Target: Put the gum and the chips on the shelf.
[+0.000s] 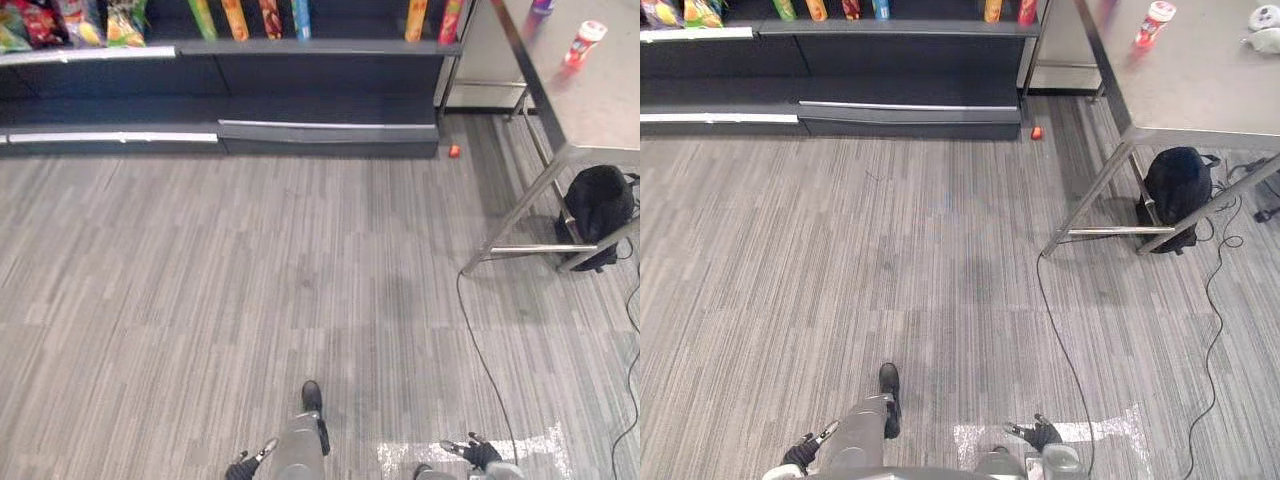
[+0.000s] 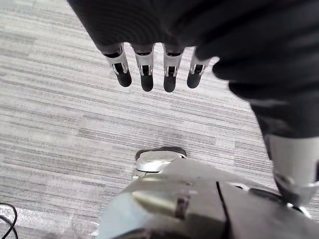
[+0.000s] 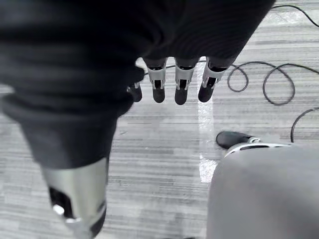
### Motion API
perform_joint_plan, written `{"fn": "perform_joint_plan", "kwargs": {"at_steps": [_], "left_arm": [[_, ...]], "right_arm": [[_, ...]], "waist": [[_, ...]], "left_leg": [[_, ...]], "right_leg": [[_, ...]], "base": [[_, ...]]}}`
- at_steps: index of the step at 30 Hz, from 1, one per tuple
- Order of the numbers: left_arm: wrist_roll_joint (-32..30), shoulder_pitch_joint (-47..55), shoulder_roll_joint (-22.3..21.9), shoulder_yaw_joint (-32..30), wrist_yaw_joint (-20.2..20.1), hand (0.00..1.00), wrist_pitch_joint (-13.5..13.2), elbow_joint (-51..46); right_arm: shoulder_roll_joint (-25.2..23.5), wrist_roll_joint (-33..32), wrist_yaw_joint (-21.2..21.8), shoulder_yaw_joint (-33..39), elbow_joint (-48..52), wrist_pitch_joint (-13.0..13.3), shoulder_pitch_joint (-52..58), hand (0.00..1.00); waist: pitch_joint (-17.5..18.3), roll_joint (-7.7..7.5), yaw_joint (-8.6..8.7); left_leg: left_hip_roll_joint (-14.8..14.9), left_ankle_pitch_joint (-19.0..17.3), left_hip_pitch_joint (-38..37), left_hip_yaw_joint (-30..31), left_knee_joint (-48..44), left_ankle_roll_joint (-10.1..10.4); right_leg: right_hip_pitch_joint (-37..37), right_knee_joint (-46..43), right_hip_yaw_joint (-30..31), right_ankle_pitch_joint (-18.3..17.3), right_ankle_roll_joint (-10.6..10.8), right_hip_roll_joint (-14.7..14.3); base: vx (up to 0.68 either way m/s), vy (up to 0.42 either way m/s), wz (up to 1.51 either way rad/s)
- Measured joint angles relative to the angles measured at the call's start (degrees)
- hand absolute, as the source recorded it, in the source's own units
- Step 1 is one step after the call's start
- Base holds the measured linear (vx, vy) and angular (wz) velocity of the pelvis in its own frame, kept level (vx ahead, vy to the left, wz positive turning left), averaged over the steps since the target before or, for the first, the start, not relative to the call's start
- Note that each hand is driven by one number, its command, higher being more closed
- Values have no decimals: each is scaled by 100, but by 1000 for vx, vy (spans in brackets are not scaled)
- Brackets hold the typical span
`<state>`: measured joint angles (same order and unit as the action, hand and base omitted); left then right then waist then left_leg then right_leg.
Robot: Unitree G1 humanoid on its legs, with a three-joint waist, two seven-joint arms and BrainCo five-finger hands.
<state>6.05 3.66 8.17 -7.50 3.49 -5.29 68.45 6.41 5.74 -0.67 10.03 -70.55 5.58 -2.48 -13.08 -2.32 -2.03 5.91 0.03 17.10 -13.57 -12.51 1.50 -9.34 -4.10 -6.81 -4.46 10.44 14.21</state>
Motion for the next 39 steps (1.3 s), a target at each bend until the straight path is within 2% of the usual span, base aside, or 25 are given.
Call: {"fn": "perform_joint_plan", "kwargs": {"at_steps": [2,5,6,7,8,10,12,15,16,17,18,19,20,21,22,24,26,29,30,31,32,33,35,37,39], "left_arm": [[-44,4,5,50,1,0,15,-1],[-244,20,47,75,-1,0,42,-14],[-247,29,51,193,-9,0,41,-18],[-250,-14,144,330,-18,0,43,-28],[-247,-15,176,371,-23,0,41,-58],[-239,4,104,495,4,0,-7,-99],[-238,2,62,482,13,0,-46,-98],[-238,-20,-21,266,12,0,-71,-95],[-240,-57,-80,143,16,0,-75,-86],[-245,-65,-121,27,14,0,-78,-67],[-245,-66,-123,-14,12,0,-79,-65],[-241,-100,-155,-166,15,0,-80,-4],[-241,-120,-187,-212,15,0,-76,11],[-247,-169,-311,-330,1,0,-82,107],[-247,-170,-350,-452,-26,0,-125,107],[-312,-175,-374,-580,-72,0,-125,107],[-467,-180,-418,-643,-102,0,-160,71],[-489,-173,-483,-745,-151,0,-152,-119],[-465,-196,-561,-894,-144,0,-150,-199],[-441,-182,-605,-1054,-146,0,-159,-311],[-425,-186,-637,-1118,-144,0,-159,-346],[-306,-202,-666,-1190,-124,0,-167,-416],[-124,-204,-740,-1305,-101,0,-167,-495],[89,-234,-790,-1309,-95,0,-209,-602],[269,-244,-779,-1251,-84,0,-296,-687]], "right_arm": [[-45,0,0,148,6,5,0,0],[-69,-2,0,343,115,9,5,0],[-78,-29,-8,371,228,17,42,0],[-103,-169,-22,355,289,62,40,0],[-116,-243,-21,344,318,75,39,0],[-65,-469,-70,314,487,137,30,0],[-61,-609,-86,324,553,253,7,0],[-69,-698,-129,402,575,273,-64,0],[-68,-694,-135,533,574,267,-66,0],[-73,-696,-149,584,572,260,-35,0],[-76,-701,-150,592,572,260,0,0],[-91,-715,-140,640,555,257,107,0],[-73,-723,-139,657,554,242,111,0],[-19,-743,-145,763,568,223,101,0],[-40,-745,-134,756,623,234,100,0],[-61,-728,-132,758,670,234,262,0],[-58,-686,-132,756,667,220,401,0],[-22,-625,-132,746,673,213,546,0],[-4,-578,-131,734,693,213,597,0],[20,-575,-132,672,710,211,607,0],[26,-575,-134,636,718,211,604,0],[29,-578,-139,560,721,214,605,0],[30,-582,-144,434,720,214,610,0],[31,-626,-147,353,713,216,611,0],[-58,-697,-161,295,714,225,604,0]], "waist": [[87,21,6],[131,51,30],[114,84,49],[111,-27,115],[110,-65,161],[53,82,200],[25,156,222],[-15,224,357],[-63,275,356],[-77,304,353],[-89,288,349],[-126,211,344],[-151,256,341],[-157,466,309],[-184,453,348],[-182,458,357],[-137,514,361],[1,623,364],[28,658,347],[25,656,332],[19,646,333],[33,635,308],[86,559,242],[129,503,81],[145,350,-14]], "left_leg": [[-136,-70,-134,-38,70,-109],[-308,-229,-820,-128,369,-227],[-345,-480,-1195,-100,554,-293],[-498,-623,-1479,-23,657,-381],[-554,-635,-1584,31,662,-400],[-538,-775,-2211,46,914,-452],[-488,-960,-2528,35,969,-430],[-298,-1285,-2820,32,988,-239],[-162,-1434,-2970,51,1024,-143],[-34,-1579,-3070,85,1060,18],[5,-1656,-3135,120,1068,99],[73,-1823,-3439,227,1260,263],[123,-1858,-3491,228,1284,235],[251,-1801,-3509,200,1274,168],[245,-1549,-3501,147,1099,247],[395,-1258,-3650,174,882,322],[587,-966,-3620,335,465,377],[911,-289,-2761,916,-1491,905],[966,401,-2289,1193,-2463,1076],[1057,762,-1820,1211,-3475,1189],[1101,694,-1594,1132,-3969,1152],[1125,342,-1236,906,-4679,1064],[1118,-251,-721,559,-5062,841],[1146,-851,-275,273,-4797,507],[1044,-1105,-104,93,-3365,385]], "right_leg": [[259,-550,125,292,-42,120],[896,-2372,247,1377,-249,279],[1294,-3482,240,1678,-326,428],[1773,-4698,205,1273,-464,551],[1960,-5130,187,1014,-432,573],[2489,-5696,-355,52,-647,345],[2824,-5278,-835,-378,-758,153],[3120,-3834,-1293,-453,-830,-180],[3158,-2880,-1297,-350,-744,-374],[3152,-1756,-1212,-13,-693,-510],[3150,-1233,-1133,215,-633,-524],[2975,-472,-1003,1147,-573,-521],[2970,-495,-1016,1301,-652,-570],[3167,-946,-1047,952,-887,-753],[3321,-1440,-1006,557,-1038,-794],[3195,-1897,-1105,32,-1134,-836],[2877,-1877,-1243,-214,-1136,-933],[2179,-1406,-1524,-372,-1182,-1109],[1858,-1178,-1573,-402,-1222,-1165],[1531,-946,-1553,-469,-1289,-1240],[1370,-862,-1541,-477,-1314,-1261],[1028,-678,-1456,-511,-1315,-1295],[606,-394,-1281,-548,-1261,-1306],[308,-248,-1025,-562,-1206,-1266],[5,-178,-719,-596,-942,-1048]], "base": [[408,283,3],[363,242,4],[382,158,27],[380,116,39],[378,83,48],[378,36,17],[297,-34,0],[280,-150,14],[455,-298,18],[420,-282,15],[583,-391,24],[532,-336,18],[657,-367,10],[544,-278,-16],[419,-213,-16],[482,-308,1],[544,-306,27],[369,-129,33],[426,-46,24],[423,-32,17],[482,-3,-2],[454,20,-21],[360,50,-38],[326,141,-74],[389,234,-92]]}}
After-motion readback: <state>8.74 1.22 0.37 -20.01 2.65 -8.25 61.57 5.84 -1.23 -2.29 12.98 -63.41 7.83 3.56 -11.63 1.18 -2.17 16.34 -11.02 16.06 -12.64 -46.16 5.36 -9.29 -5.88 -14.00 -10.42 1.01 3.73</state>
